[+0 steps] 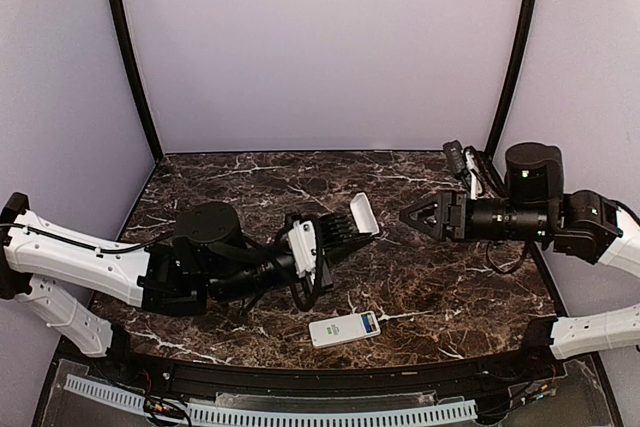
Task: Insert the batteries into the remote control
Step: Pass from the left arm to the right
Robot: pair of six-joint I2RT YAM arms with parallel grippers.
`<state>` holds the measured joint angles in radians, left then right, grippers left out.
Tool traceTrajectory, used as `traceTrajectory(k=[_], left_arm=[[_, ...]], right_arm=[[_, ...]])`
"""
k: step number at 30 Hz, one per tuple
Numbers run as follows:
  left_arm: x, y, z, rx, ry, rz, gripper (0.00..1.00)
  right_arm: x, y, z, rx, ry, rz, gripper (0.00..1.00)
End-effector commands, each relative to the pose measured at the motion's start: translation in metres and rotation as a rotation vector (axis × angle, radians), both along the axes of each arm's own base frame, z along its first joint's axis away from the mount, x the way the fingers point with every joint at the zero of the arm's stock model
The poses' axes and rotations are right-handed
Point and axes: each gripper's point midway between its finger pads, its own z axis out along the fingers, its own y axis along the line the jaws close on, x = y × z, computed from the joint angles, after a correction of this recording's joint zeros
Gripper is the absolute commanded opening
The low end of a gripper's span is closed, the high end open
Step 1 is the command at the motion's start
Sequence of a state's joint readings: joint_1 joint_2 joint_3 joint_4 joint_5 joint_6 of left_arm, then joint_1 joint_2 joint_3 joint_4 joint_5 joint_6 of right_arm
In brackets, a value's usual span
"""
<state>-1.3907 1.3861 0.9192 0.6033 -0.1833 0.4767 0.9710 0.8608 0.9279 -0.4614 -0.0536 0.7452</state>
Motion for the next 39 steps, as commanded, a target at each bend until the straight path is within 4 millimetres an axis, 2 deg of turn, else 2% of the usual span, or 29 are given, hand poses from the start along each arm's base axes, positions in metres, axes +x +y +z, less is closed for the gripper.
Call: traceTrajectory(k=[1, 6, 12, 15, 19, 22, 27, 30, 33, 35, 39], left_arm=[[-0.001, 0.001, 0.046, -0.127, -0.001, -0.072, 0.0], [0.004, 0.001, 0.062, -0.16, -0.011, -0.086, 0.0], [0.009, 0.009, 0.075, -0.207, 0.016, -0.1, 0.0], [0.006, 0.011, 0.082, -0.235, 0.028, -0.146, 0.0], [0.007, 0.014, 0.104, -0.279, -0.001, -0.176, 0.0], [0.006, 0.009, 0.116, -0.289, -0.05, -0.188, 0.0], [0.004, 0.008, 0.155, -0.369, -0.132, -0.222, 0.0], [-0.003, 0.011, 0.177, -0.425, -0.147, -0.285, 0.0], [-0.011, 0.014, 0.191, -0.48, -0.124, -0.359, 0.0], [-0.017, 0.018, 0.198, -0.511, -0.107, -0.424, 0.0], [-0.015, 0.026, 0.206, -0.56, -0.044, -0.495, 0.0]], right_arm=[[0.0, 0.012, 0.031, 0.09, -0.125, 0.089, 0.68], [0.002, 0.021, 0.041, 0.116, -0.151, 0.135, 0.69], [0.005, 0.028, 0.039, 0.09, -0.145, 0.151, 0.69], [0.006, 0.029, 0.047, 0.101, -0.159, 0.154, 0.69], [0.007, 0.03, 0.071, 0.13, -0.21, 0.157, 0.69], [0.007, 0.033, 0.09, 0.161, -0.247, 0.172, 0.69], [0.006, 0.04, 0.126, 0.236, -0.327, 0.196, 0.69], [-0.002, 0.049, 0.157, 0.341, -0.366, 0.259, 0.68], [-0.015, 0.055, 0.184, 0.453, -0.405, 0.336, 0.67], [-0.024, 0.053, 0.198, 0.503, -0.435, 0.375, 0.67], [-0.031, 0.044, 0.211, 0.543, -0.467, 0.376, 0.67]])
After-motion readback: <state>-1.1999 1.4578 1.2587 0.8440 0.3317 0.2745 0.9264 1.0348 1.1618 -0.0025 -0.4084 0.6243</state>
